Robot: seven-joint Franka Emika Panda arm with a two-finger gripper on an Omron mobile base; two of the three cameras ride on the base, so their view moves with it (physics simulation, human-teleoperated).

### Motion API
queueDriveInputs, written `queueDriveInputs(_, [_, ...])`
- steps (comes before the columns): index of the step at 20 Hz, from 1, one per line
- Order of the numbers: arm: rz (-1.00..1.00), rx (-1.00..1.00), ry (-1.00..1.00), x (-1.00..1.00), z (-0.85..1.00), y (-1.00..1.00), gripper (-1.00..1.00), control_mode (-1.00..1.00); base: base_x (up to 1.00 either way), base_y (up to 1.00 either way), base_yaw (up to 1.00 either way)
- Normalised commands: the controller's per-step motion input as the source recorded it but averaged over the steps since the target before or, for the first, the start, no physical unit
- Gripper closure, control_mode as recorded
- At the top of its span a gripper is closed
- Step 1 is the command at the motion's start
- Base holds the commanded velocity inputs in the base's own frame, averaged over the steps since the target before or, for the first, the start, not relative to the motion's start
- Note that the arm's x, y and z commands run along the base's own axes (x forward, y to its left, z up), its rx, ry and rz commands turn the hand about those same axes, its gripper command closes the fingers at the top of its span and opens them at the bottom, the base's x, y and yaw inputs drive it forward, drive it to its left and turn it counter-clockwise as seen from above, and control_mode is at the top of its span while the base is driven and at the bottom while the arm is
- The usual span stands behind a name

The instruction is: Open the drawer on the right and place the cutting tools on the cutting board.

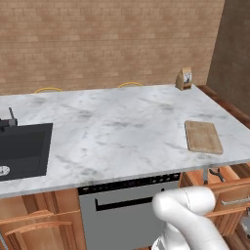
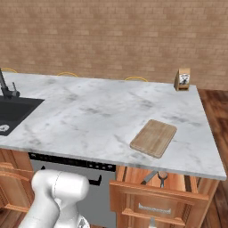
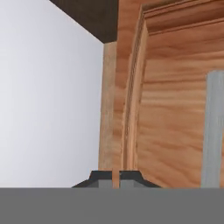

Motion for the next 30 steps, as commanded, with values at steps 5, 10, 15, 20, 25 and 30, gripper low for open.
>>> queueDriveInputs(5, [-0.02, -0.16, 0.07, -0.42, 0.29, 0.0, -1.0, -1.0, 0.0, 0.0, 0.0])
queueDriveInputs(10, [0.01, -0.26, 0.0, -0.37, 0.96, 0.02, -1.0, -1.0, 0.0, 0.0, 0.0])
queueDriveInputs(15, [0.08, -0.44, 0.03, -0.01, 1.0, 0.33, -1.0, -1.0, 0.0, 0.0, 0.0])
queueDriveInputs(20, [0.12, -0.52, 0.16, 0.07, 1.0, 0.42, -1.0, -1.0, 0.0, 0.0, 0.0])
queueDriveInputs(25, [0.08, -0.57, 0.35, 0.16, 1.0, 0.51, -1.0, -1.0, 0.0, 0.0, 0.0])
queueDriveInputs(30, [0.01, -0.56, 0.57, 0.41, 0.71, 0.48, -1.0, -1.0, 0.0, 0.0, 0.0])
